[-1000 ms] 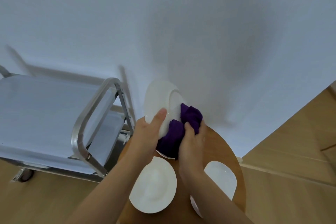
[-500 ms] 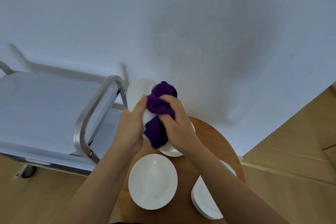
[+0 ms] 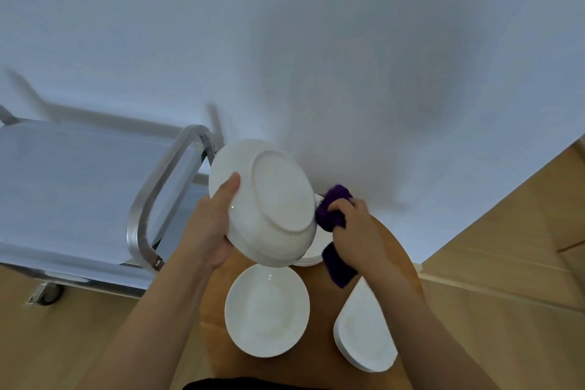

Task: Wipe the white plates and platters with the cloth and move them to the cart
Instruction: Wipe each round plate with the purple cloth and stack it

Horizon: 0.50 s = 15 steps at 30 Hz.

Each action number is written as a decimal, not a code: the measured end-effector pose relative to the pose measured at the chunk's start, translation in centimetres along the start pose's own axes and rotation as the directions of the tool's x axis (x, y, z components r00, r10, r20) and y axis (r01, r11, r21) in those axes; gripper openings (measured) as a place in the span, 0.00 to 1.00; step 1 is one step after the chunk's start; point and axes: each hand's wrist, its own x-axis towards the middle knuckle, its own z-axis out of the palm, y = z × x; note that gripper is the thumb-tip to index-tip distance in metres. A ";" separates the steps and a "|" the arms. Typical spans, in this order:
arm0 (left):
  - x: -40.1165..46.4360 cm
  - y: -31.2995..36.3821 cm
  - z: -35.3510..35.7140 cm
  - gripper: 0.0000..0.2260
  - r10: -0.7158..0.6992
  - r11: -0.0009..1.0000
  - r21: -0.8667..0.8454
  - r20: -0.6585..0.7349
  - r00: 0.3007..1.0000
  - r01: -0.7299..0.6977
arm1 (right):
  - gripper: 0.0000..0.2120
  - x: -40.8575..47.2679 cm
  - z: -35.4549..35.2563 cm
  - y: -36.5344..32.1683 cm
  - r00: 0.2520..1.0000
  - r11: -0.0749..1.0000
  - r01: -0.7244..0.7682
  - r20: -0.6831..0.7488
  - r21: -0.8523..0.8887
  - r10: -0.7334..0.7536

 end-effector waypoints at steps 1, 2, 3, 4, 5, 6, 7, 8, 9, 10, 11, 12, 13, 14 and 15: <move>0.0 0.1 -0.1 0.09 -0.005 1.000 -0.004 0.027 1.000 0.005 | 0.15 0.6 -0.5 0.3 0.987 0.983 -0.158 0.041 0.098 0.155; -0.1 0.3 -0.2 0.11 -0.008 1.000 -0.007 0.062 0.998 0.008 | 0.15 0.9 -1.0 0.4 0.955 0.919 -0.295 0.063 0.263 0.289; -0.1 0.4 -0.2 0.13 -0.004 1.000 -0.004 0.096 0.995 0.004 | 0.17 0.9 -1.5 0.3 0.921 0.823 -0.375 0.071 0.426 0.383; -0.2 0.5 -0.2 0.15 0.006 1.000 0.009 0.114 0.993 -0.007 | 0.19 0.9 -1.7 0.0 0.898 0.739 -0.394 0.057 0.546 0.437; -0.2 0.5 -0.1 0.15 0.013 0.999 0.032 0.115 0.993 -0.017 | 0.20 0.7 -1.7 -0.4 0.888 0.693 -0.374 0.022 0.616 0.459; -0.2 0.4 0.2 0.14 0.024 0.997 0.064 0.109 0.994 -0.031 | 0.21 0.4 -1.6 -1.1 0.894 0.695 -0.316 -0.043 0.646 0.446; -0.2 0.2 0.5 0.12 0.037 0.993 0.111 0.101 0.994 -0.049 | 0.21 0.1 -1.3 -1.9 0.916 0.746 -0.212 -0.138 0.631 0.377; -0.1 -0.1 1.0 0.10 0.047 0.983 0.174 0.095 0.994 -0.063 | 0.21 -0.3 -1.0 -2.9 0.939 0.815 -0.078 -0.231 0.574 0.253; -0.1 -0.4 1.3 0.10 0.050 0.968 0.239 0.094 0.994 -0.071 | 0.21 -0.7 -0.8 -3.8 0.955 0.865 0.053 -0.279 0.498 0.102; -0.1 -0.7 1.6 0.12 0.045 0.957 0.281 0.098 0.994 -0.071 | 0.21 -1.0 -0.4 -4.5 0.962 0.888 0.157 -0.271 0.432 -0.038; -0.1 -0.9 1.9 0.14 0.035 0.956 0.287 0.101 0.994 -0.063 | 0.21 -1.3 0.1 -4.9 0.966 0.897 0.221 -0.210 0.383 -0.148; 0.0 -1.0 2.0 0.17 0.023 0.964 0.262 0.102 0.995 -0.049 | 0.20 -1.5 0.5 -4.9 0.966 0.905 0.254 -0.136 0.342 -0.220; 0.0 -1.0 2.0 0.18 0.009 0.976 0.218 0.097 0.995 -0.030 | 0.19 -1.6 0.7 -4.6 0.964 0.910 0.267 -0.081 0.318 -0.254; 0.1 -0.9 2.0 0.17 0.003 0.985 0.174 0.088 0.996 -0.019 | 0.18 -1.6 0.7 -3.9 0.965 0.919 0.261 -0.043 0.296 -0.260; 0.2 -0.6 1.8 0.14 0.013 0.989 0.146 0.074 0.997 -0.024 | 0.16 -1.5 0.5 -3.1 0.969 0.936 0.236 0.006 0.262 -0.246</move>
